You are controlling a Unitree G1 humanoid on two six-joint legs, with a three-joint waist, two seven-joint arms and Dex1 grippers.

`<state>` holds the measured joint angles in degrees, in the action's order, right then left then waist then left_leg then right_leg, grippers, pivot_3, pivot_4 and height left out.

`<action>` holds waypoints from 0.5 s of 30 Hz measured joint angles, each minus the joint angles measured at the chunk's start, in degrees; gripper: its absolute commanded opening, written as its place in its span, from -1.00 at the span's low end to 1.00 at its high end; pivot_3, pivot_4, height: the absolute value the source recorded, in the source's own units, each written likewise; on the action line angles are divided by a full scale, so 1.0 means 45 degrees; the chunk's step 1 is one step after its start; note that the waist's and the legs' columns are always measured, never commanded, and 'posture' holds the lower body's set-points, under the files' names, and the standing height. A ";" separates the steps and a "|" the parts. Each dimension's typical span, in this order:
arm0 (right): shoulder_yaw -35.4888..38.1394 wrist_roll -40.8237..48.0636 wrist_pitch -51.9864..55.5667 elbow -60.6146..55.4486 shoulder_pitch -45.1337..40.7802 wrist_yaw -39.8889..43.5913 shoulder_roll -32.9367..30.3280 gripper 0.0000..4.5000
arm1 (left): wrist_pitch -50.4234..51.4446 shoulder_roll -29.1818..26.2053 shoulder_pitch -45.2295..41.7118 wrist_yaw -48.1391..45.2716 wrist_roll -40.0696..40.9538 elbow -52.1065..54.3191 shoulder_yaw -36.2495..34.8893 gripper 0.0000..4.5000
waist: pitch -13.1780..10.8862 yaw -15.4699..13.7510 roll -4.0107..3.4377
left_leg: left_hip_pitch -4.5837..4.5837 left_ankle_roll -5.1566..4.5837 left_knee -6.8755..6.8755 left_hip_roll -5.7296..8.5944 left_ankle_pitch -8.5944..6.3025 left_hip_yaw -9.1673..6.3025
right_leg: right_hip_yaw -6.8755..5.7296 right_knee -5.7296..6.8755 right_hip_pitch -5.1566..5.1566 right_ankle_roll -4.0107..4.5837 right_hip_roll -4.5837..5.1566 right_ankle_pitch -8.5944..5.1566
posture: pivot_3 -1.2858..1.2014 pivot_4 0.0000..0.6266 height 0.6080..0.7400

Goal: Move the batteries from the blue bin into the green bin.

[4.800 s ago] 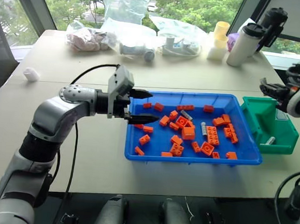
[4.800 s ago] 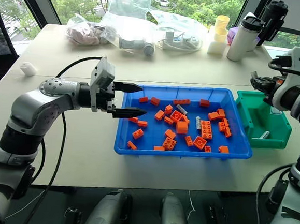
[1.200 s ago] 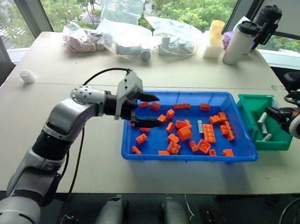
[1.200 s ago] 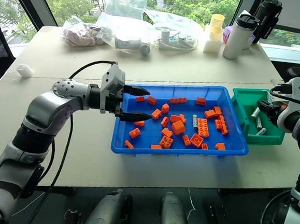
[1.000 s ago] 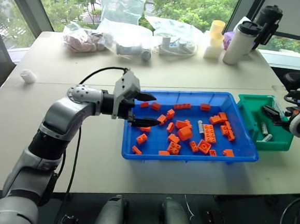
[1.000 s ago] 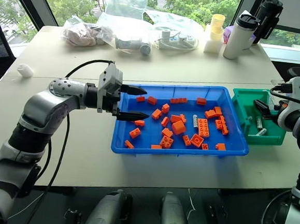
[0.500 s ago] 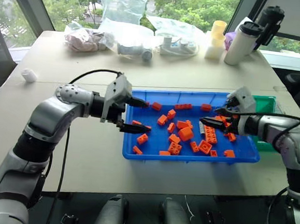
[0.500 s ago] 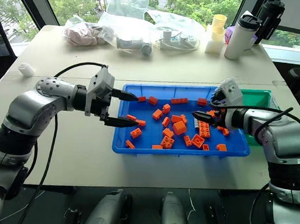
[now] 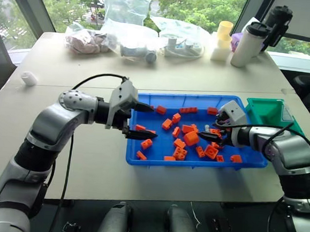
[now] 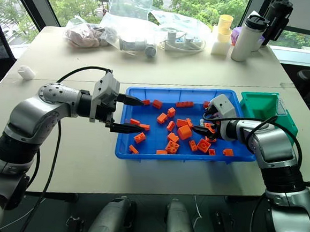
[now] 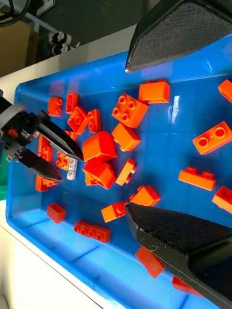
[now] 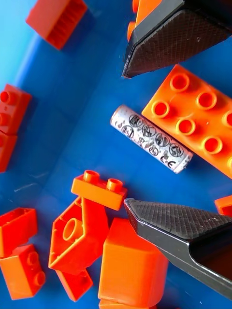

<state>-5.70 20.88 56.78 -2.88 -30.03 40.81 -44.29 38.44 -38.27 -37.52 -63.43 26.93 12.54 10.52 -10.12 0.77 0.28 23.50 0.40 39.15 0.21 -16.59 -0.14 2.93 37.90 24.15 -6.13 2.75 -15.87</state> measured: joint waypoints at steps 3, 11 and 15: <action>-0.0363 -0.0410 -0.0279 0.0356 -0.0248 0.0060 0.0003 0.43 | -0.0013 0.0026 0.0000 0.0023 -0.0022 -0.0004 0.0000 1.00 | 0.0000 0.0008 0.0000 | 0.0000 0.0000 0.0000 0.0000 0.0000 0.0000 | 0.0000 0.0000 0.0000 0.0000 0.0000 0.0000 | 0.03 -0.52 1.00; -0.0819 -0.1124 -0.0732 0.0687 -0.0554 0.0271 0.0073 -0.99 | -0.0082 0.0038 0.0057 0.0128 -0.0057 -0.0005 -0.0003 1.00 | 0.0001 0.0007 0.0002 | -0.0001 0.0000 0.0001 -0.0001 0.0000 -0.0002 | -0.0002 0.0001 -0.0001 0.0000 -0.0001 0.0000 | 0.03 -0.52 1.00; -0.0651 -0.1222 -0.0706 0.0692 -0.0582 0.0120 0.0242 -0.99 | -0.0105 0.0040 0.0192 0.0210 -0.0056 -0.0005 -0.0004 1.00 | 0.0001 0.0007 0.0002 | -0.0001 0.0000 0.0001 -0.0002 0.0000 -0.0002 | -0.0002 0.0002 -0.0001 0.0000 0.0001 0.0000 | 0.03 -0.52 1.00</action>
<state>-8.63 15.38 53.60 0.23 -32.65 41.35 -43.21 37.97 -38.10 -36.66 -62.48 26.68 12.52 10.51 -10.12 0.80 0.29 23.50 0.40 39.15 0.20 -16.59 -0.15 2.92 37.91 24.15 -6.13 2.75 -15.87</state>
